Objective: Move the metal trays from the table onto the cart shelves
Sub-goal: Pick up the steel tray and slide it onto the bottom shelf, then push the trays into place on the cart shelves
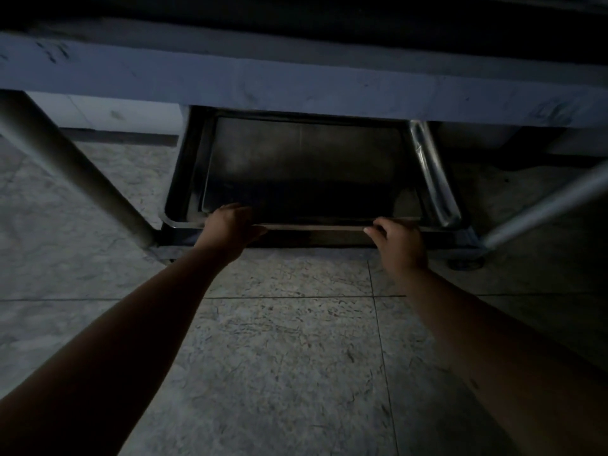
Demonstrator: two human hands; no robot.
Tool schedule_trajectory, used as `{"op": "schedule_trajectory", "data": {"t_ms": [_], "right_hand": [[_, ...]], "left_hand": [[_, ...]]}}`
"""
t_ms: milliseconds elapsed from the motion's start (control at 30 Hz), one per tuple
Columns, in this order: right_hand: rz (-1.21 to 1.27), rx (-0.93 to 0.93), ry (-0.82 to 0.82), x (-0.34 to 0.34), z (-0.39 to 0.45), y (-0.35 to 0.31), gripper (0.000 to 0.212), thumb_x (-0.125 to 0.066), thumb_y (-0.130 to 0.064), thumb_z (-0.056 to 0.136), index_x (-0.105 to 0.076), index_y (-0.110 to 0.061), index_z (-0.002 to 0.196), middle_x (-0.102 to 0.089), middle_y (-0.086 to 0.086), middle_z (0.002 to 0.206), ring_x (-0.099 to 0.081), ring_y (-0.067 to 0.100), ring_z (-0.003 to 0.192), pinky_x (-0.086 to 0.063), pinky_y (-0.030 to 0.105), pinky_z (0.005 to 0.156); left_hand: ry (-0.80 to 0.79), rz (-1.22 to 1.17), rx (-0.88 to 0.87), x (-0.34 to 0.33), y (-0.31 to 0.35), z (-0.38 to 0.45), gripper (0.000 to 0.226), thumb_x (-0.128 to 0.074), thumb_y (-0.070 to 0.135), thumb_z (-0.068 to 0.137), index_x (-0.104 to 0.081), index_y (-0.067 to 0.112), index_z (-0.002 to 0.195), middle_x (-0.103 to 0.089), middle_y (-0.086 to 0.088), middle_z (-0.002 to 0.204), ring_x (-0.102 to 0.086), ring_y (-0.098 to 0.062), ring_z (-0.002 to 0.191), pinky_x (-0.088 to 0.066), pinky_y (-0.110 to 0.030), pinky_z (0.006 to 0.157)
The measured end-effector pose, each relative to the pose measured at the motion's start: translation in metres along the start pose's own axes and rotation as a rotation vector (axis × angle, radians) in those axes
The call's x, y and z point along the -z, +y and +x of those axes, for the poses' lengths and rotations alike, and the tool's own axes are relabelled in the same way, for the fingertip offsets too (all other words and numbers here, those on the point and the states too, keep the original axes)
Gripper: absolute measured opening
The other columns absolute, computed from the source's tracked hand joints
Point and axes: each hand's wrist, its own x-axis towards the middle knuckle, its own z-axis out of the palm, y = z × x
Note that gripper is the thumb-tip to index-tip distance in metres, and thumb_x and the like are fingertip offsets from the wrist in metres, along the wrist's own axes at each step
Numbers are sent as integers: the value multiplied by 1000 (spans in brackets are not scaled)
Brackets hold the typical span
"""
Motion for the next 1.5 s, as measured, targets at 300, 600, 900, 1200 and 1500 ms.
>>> {"op": "schedule_trajectory", "data": {"t_ms": [300,600,900,1200,1500], "right_hand": [[-54,-37,-81,3,1,-3,27,-60,-37,92,-67,-13,102,-69,12,94,-61,28,87,-44,29,68],[-262,-48,-509,68,-49,-26,115,-43,-90,61,7,-36,150,13,-1,162,15,28,147,-5,57,115],[-317,54,-544,311,-118,-125,113,-12,-100,58,25,-38,145,41,-5,152,37,29,139,12,58,111],[-277,135,-451,623,-149,-240,115,-18,-100,56,29,-39,142,42,-8,151,36,27,140,6,63,112],[-273,236,-185,774,-159,-323,112,-11,-101,57,31,-40,141,42,-10,150,34,24,141,14,58,110]], "left_hand": [[18,200,118,-7,-3,-3,32,-64,47,91,-73,20,105,-69,-7,112,-54,-29,116,-29,-44,99],[-199,322,164,20,88,-85,103,-1,97,68,6,43,156,25,-6,164,32,-30,144,6,-56,118],[-246,365,182,229,253,-172,105,-5,101,63,29,47,147,35,-3,160,31,-36,143,5,-59,113],[-153,439,153,485,453,-264,111,1,101,58,31,43,147,38,-4,159,31,-34,146,2,-65,117],[20,448,111,623,518,-312,107,-3,103,59,40,48,140,37,-1,159,33,-30,146,3,-62,118]]}}
